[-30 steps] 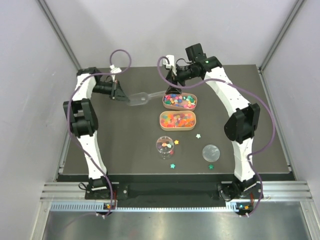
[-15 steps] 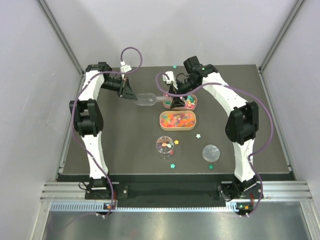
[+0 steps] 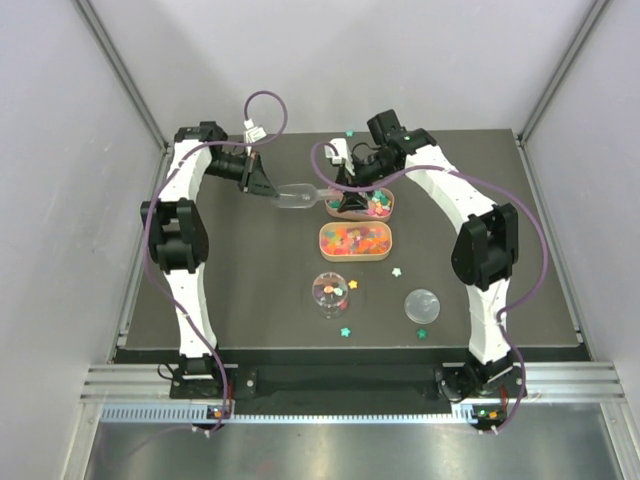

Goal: Pack the candies
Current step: Pick up the spatula from the center of the board.

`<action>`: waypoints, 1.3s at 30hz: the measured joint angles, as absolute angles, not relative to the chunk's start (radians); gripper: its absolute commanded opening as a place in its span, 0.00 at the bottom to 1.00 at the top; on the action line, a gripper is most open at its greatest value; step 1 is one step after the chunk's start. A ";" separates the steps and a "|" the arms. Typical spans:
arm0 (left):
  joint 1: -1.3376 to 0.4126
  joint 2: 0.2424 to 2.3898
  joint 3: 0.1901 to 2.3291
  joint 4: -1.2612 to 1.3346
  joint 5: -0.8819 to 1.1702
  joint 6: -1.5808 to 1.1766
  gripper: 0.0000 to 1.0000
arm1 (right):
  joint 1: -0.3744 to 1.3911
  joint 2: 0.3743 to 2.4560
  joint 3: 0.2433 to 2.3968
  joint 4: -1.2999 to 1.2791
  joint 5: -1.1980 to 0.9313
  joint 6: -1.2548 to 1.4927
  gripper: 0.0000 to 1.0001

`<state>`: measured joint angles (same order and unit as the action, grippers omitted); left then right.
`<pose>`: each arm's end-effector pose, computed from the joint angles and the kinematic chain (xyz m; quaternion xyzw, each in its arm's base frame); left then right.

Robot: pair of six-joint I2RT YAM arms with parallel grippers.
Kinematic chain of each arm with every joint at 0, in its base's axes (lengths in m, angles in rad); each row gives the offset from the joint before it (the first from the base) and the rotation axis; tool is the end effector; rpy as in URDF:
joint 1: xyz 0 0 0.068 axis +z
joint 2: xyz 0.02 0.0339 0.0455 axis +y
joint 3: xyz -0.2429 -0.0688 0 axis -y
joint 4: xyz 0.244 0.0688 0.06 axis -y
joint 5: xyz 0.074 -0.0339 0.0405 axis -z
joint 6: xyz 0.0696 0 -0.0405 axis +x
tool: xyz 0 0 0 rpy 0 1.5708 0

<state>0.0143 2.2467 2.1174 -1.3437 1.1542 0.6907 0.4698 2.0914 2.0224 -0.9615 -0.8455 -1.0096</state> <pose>0.4325 -0.0575 0.2294 0.3029 0.7808 -0.4973 0.2266 0.3778 0.2502 0.2642 -0.6733 0.5754 0.3162 0.3400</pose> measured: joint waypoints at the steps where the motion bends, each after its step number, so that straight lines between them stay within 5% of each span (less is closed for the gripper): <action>1: 0.013 2.247 2.117 -1.344 1.157 0.689 0.00 | 0.470 2.091 2.022 -0.955 -0.846 -1.003 0.68; 25: 0.006 2.246 2.117 -1.344 1.175 0.679 0.00 | 0.482 2.139 2.032 -0.901 -0.846 -0.931 0.44; 33: -0.004 2.246 2.117 -1.344 1.171 0.678 0.01 | 0.482 2.139 2.032 -0.870 -0.836 -0.895 0.16; 36: -0.007 2.246 2.117 -1.343 1.164 0.678 0.27 | 0.483 2.139 2.032 -0.873 -0.825 -0.891 0.00; 39: -0.010 2.246 2.117 -1.342 1.164 0.678 0.49 | 0.487 2.139 2.032 -0.868 -0.810 -0.877 0.00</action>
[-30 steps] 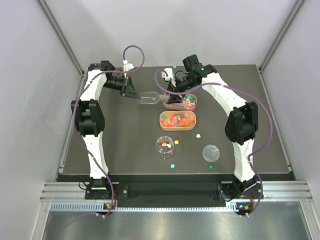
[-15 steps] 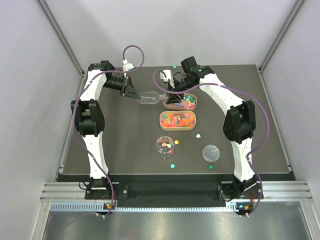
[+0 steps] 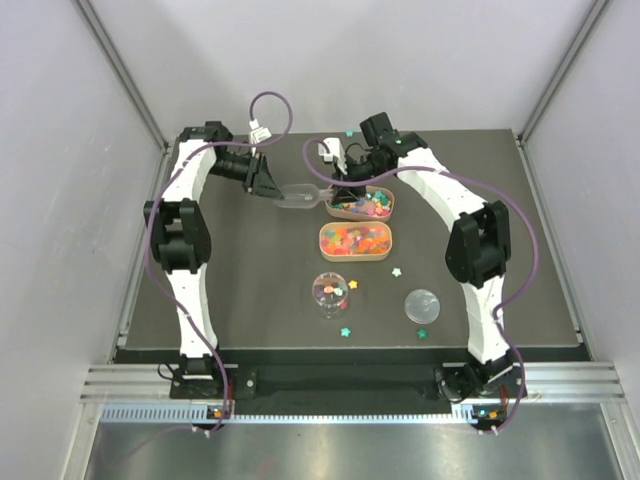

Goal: Pack the candies
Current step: Pick up the spatula from the center of the board, then scoop the fake candies from the storage box.

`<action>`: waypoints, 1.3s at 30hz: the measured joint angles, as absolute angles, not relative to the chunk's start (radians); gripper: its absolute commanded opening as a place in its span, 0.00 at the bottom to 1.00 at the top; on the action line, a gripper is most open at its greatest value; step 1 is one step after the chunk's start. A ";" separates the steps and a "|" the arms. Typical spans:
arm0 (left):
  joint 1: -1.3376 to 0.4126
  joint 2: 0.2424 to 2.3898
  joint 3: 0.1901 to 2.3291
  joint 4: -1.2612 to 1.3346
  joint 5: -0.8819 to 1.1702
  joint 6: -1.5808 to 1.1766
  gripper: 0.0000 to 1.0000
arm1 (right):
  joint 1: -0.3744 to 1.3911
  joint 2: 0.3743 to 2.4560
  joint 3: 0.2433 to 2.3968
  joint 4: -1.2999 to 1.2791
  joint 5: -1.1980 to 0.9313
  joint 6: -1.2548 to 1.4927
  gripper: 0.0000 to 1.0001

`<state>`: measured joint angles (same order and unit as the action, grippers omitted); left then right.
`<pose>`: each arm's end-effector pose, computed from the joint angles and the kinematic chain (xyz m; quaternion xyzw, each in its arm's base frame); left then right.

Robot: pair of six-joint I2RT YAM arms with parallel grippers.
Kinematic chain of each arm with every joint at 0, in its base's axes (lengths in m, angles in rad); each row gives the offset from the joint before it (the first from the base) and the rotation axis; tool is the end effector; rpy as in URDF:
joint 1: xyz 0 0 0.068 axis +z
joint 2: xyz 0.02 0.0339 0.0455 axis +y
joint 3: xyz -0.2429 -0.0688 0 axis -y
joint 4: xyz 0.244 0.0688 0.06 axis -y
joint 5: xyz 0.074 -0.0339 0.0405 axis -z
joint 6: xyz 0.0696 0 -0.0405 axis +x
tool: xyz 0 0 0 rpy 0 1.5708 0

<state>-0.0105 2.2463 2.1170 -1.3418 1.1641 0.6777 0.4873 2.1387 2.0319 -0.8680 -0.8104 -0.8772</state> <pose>0.4310 -0.0685 0.2301 0.3072 0.7762 -0.5052 0.2191 0.3900 0.2638 0.2510 -0.6438 0.6089 0.3174 0.3377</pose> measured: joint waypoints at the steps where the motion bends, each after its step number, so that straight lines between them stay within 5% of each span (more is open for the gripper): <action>1: -0.014 2.246 2.118 -1.343 1.163 0.678 0.51 | 0.489 2.139 2.032 -0.862 -0.804 -0.870 0.00; 8: -0.031 2.212 2.136 -1.312 1.061 0.617 0.56 | 0.486 2.137 2.032 -0.855 -0.740 -0.842 0.00; 18: -0.059 2.042 1.943 -0.762 0.698 0.373 0.54 | 0.341 2.108 2.211 -1.045 -0.427 -0.918 0.00; 29: -0.162 2.446 2.204 -0.432 0.611 0.160 0.52 | 0.327 2.067 2.197 -1.207 -0.136 -0.973 0.00; 39: -0.229 2.652 2.307 -0.207 0.614 -0.021 0.59 | 0.336 2.067 2.197 -1.282 -0.067 -0.952 0.00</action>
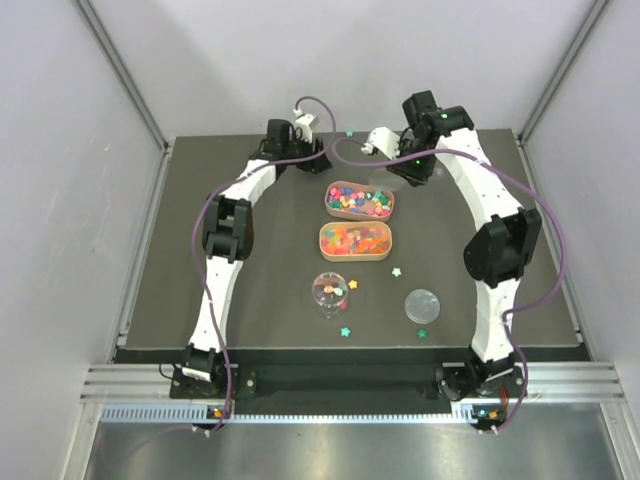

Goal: Pack the candies
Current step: Scoop the fake candies from the storage box.

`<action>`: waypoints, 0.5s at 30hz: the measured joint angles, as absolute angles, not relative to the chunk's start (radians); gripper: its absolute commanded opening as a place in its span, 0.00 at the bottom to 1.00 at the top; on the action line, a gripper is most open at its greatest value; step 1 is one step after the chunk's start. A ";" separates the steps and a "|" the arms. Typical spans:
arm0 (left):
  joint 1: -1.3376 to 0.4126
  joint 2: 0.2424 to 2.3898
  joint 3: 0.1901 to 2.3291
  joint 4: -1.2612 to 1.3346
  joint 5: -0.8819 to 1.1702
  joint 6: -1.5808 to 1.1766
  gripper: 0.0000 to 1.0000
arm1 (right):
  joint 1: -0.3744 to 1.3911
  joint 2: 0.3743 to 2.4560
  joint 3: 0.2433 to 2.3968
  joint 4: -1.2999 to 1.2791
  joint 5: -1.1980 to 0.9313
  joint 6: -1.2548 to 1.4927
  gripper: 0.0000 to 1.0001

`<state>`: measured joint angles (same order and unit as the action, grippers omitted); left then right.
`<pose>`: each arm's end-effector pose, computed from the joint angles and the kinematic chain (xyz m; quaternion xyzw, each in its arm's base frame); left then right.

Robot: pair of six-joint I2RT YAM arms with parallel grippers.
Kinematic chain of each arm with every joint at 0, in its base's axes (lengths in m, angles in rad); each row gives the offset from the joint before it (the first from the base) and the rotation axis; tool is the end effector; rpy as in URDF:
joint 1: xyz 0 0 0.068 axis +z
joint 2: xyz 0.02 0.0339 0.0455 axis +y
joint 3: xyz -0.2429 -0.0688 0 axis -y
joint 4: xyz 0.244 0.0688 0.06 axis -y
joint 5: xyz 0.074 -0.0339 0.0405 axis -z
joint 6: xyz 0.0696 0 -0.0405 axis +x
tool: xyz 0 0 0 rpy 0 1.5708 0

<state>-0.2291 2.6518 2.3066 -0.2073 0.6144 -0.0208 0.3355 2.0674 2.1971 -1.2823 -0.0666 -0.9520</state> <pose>0.5710 -0.1743 0.1330 0.2331 0.8124 -0.3199 0.4281 0.4028 0.1453 0.2870 -0.5923 0.7778 -0.0319 0.2076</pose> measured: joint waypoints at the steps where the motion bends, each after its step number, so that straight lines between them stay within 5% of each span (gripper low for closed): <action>1: -0.235 2.655 2.310 -0.186 0.618 -0.034 0.60 | 0.337 2.067 2.197 -1.287 -0.063 -0.949 0.00; 15: -0.284 2.735 2.346 -0.007 0.751 -0.140 0.56 | 0.404 2.090 2.223 -1.336 -0.019 -0.949 0.00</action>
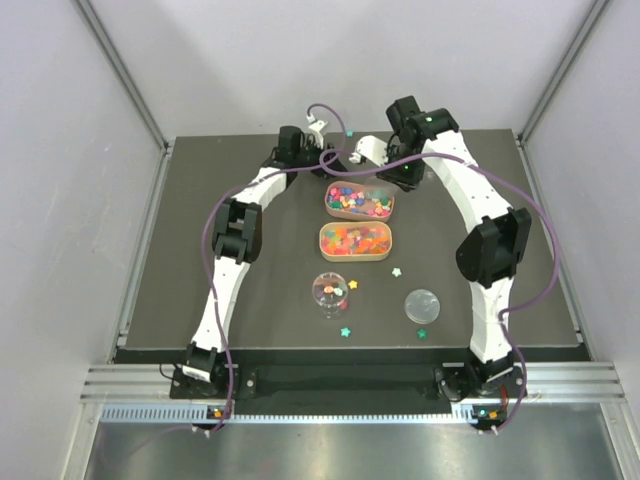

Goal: Pack the candies
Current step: Scoop the fake candies from the storage box.

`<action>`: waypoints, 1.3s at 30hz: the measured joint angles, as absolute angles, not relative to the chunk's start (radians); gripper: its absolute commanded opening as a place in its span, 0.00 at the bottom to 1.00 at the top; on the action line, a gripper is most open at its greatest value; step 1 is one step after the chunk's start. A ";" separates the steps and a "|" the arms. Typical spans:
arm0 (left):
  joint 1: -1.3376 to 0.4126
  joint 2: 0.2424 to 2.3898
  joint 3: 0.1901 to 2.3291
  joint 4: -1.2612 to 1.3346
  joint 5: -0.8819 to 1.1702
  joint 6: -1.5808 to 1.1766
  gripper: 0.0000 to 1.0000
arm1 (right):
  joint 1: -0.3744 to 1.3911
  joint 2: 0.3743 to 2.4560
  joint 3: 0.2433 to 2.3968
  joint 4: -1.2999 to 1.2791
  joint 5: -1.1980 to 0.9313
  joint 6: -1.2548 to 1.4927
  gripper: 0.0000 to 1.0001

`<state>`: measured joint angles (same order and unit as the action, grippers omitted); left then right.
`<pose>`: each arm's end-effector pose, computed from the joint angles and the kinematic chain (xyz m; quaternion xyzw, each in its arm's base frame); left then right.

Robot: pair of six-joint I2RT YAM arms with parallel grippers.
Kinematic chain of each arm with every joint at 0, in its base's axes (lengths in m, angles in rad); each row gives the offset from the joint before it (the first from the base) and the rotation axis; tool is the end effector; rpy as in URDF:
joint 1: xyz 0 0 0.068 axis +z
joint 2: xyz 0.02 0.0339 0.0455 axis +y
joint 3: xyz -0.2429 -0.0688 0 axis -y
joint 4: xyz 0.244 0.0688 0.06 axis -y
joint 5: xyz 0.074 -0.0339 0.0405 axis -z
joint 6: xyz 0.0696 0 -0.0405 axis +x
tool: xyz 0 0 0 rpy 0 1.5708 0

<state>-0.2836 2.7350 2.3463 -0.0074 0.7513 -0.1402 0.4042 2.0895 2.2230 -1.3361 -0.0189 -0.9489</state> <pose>0.5693 -0.2154 0.1244 0.2583 0.7578 -0.4070 0.4398 0.3911 0.1687 0.2824 -0.6168 0.7654 -0.0403 0.1788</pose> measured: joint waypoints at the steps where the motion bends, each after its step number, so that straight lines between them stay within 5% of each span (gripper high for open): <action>1: -0.285 2.741 2.346 -0.009 0.757 -0.131 0.56 | 0.404 2.094 2.227 -1.337 -0.012 -0.950 0.00; 13: -0.308 2.688 2.226 -0.039 0.837 -0.052 0.50 | 0.405 2.137 2.228 -1.340 0.030 -0.961 0.00; 18: -0.302 2.625 2.134 -0.067 0.848 -0.019 0.57 | 0.405 2.143 2.228 -1.340 0.031 -0.961 0.00; 27: -0.272 2.571 2.077 -0.060 0.731 0.004 0.56 | 0.405 2.143 2.214 -1.339 0.057 -1.034 0.00; 39: -0.182 2.234 1.796 -0.285 0.721 0.150 0.52 | 0.415 2.156 2.170 -1.348 0.094 -1.097 0.00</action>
